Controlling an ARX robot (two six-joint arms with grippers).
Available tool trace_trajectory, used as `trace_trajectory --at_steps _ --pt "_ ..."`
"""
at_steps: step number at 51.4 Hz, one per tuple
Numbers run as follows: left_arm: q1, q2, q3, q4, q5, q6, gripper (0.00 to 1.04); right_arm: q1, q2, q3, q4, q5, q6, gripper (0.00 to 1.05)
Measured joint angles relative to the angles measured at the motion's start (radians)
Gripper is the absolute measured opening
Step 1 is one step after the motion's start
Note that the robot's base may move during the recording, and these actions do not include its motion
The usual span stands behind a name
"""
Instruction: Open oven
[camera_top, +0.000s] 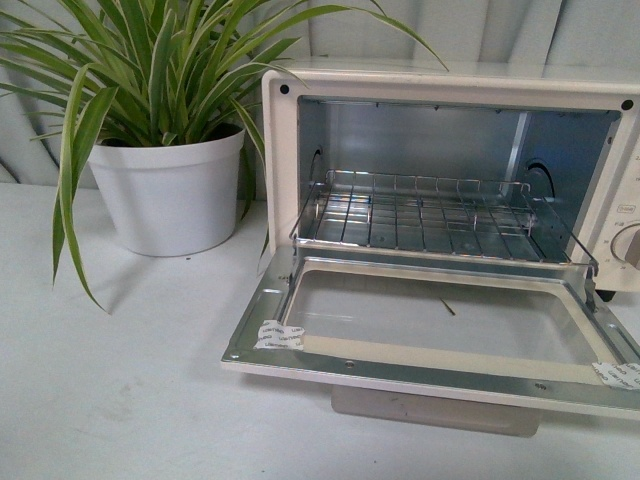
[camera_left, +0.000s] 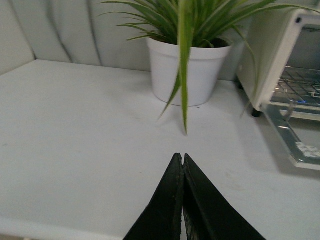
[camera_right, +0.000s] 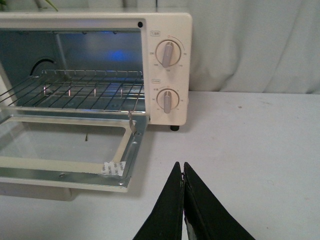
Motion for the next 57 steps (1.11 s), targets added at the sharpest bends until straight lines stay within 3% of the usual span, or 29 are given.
trace_trajectory --at_steps 20,22,41,43,57 --pt "0.015 -0.002 0.000 0.000 0.014 0.002 0.04 -0.001 0.000 0.000 0.000 0.000 0.000 0.01" --pt "0.015 -0.002 0.000 0.000 0.014 0.002 0.09 -0.001 0.000 0.000 0.000 0.000 -0.001 0.03" --pt "0.015 -0.002 0.000 0.000 0.014 0.002 0.99 -0.001 0.000 0.000 0.000 0.000 -0.001 0.92" --pt "0.015 -0.002 0.000 0.000 0.014 0.003 0.99 -0.001 0.000 0.000 0.000 0.000 0.000 0.97" --pt "0.015 -0.002 0.000 0.000 0.014 0.003 0.98 -0.001 0.000 0.000 0.000 0.000 -0.001 0.95"
